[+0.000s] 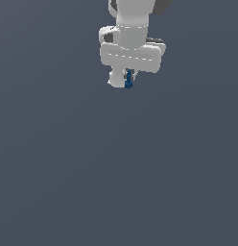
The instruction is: Pick up the object and move it to a goal position.
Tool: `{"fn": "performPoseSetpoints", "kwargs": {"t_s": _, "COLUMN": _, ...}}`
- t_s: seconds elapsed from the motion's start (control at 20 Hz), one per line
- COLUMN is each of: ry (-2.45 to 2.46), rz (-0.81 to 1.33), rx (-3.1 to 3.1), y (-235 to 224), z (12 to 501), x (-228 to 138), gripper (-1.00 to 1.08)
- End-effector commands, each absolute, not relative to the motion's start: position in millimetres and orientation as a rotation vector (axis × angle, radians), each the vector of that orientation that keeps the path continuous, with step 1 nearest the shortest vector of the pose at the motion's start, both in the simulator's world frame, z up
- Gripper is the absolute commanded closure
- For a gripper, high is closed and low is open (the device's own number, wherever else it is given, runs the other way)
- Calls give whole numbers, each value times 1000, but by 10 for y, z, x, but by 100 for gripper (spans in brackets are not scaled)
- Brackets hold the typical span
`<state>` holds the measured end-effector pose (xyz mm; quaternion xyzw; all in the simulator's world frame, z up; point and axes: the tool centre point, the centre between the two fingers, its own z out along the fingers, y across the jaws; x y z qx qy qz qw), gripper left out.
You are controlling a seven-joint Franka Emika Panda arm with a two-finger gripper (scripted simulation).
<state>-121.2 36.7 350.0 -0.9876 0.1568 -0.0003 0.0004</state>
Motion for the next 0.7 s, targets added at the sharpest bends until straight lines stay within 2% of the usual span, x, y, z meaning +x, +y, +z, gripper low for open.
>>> {"fn": "performPoseSetpoints", "kwargs": {"t_s": 0.0, "ry": 493, "rz": 0, "rx": -3102, "y": 330, "z": 3755, "x": -1248, "gripper": 108}}
{"fn": "performPoseSetpoints", "kwargs": {"t_s": 0.35, "ry": 493, "rz": 0, "rx": -3102, "y": 242, "z": 4397, "x": -1312, "gripper": 108}}
{"fn": "performPoseSetpoints", "kwargs": {"t_s": 0.65, "ry": 493, "rz": 0, "rx": -3102, "y": 193, "z": 4755, "x": -1336, "gripper": 108}}
